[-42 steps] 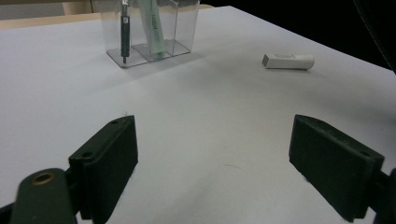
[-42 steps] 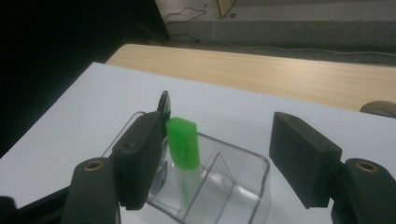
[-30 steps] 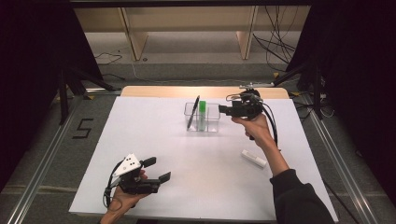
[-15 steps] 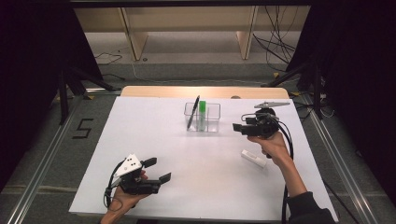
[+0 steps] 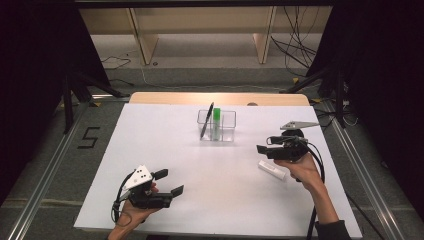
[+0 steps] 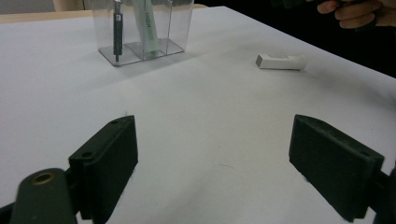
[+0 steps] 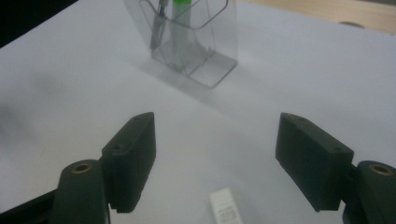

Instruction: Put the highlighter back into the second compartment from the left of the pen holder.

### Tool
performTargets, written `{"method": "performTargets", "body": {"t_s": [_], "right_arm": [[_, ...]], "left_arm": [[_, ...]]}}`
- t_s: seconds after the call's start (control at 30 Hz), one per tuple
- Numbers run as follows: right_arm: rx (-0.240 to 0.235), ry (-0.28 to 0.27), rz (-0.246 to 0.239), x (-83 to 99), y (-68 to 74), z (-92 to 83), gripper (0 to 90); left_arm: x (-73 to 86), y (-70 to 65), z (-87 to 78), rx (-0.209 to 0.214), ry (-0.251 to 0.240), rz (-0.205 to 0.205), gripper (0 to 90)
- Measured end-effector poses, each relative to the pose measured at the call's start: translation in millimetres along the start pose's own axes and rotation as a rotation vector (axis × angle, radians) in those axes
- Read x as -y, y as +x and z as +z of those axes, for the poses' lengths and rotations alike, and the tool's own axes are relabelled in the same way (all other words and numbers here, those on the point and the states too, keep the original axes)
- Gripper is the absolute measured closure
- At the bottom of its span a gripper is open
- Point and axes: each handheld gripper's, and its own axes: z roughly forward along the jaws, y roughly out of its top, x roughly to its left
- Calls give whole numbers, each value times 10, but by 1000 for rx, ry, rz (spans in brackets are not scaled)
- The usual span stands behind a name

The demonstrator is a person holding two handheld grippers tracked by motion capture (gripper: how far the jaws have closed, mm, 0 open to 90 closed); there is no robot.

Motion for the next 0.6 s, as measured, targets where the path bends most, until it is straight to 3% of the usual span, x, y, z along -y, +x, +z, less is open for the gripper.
{"method": "performTargets", "body": {"t_s": [0.1, 0.6], "right_arm": [[19, 42, -22, 46, 13, 21, 284], [18, 144, -55, 141, 9, 74, 281]], "left_arm": [[3, -7, 1, 1, 3, 2, 153], [-6, -6, 3, 1, 3, 3, 153]]}}
